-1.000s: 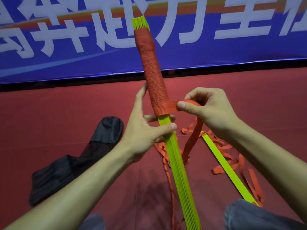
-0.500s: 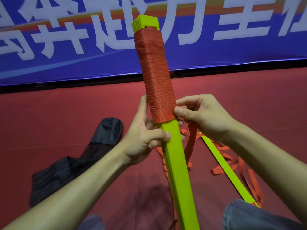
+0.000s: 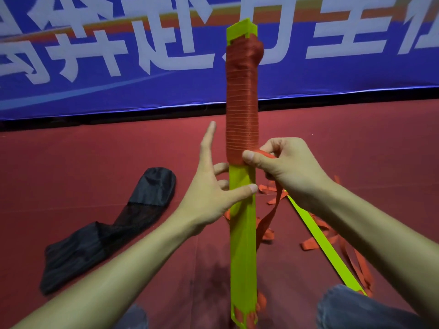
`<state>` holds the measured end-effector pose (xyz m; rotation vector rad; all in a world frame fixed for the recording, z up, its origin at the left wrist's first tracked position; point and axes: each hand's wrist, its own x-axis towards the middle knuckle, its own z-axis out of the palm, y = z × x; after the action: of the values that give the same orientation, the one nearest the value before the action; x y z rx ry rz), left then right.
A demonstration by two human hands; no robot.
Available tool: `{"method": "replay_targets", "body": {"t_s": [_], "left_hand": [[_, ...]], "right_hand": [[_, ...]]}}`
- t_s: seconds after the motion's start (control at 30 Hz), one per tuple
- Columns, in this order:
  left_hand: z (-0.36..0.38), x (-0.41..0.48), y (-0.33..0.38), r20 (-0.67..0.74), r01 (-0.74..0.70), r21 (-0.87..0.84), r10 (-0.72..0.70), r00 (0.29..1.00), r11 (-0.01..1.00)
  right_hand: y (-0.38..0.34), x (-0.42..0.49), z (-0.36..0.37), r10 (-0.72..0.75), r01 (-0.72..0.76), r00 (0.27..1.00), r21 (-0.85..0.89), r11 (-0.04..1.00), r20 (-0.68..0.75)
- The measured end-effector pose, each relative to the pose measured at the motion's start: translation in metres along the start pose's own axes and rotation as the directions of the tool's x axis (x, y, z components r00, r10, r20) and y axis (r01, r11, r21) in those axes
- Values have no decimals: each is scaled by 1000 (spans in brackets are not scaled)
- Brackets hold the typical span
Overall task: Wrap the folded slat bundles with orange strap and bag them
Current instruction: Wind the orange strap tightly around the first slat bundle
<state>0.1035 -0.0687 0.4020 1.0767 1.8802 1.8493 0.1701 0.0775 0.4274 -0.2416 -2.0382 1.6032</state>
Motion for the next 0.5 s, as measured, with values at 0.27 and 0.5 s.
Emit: {"method": "replay_targets", "body": {"t_s": [0.27,0.5], "left_hand": [[5,1,-4,-144,-41,397,107,984,917],[-11,9,-11,-190,-3,244,51,981,970]], "right_hand": [[0,-3,11,-28,25,998,-57,998,-59],[0,5,-3,-119,124,992,-162,979,41]]}}
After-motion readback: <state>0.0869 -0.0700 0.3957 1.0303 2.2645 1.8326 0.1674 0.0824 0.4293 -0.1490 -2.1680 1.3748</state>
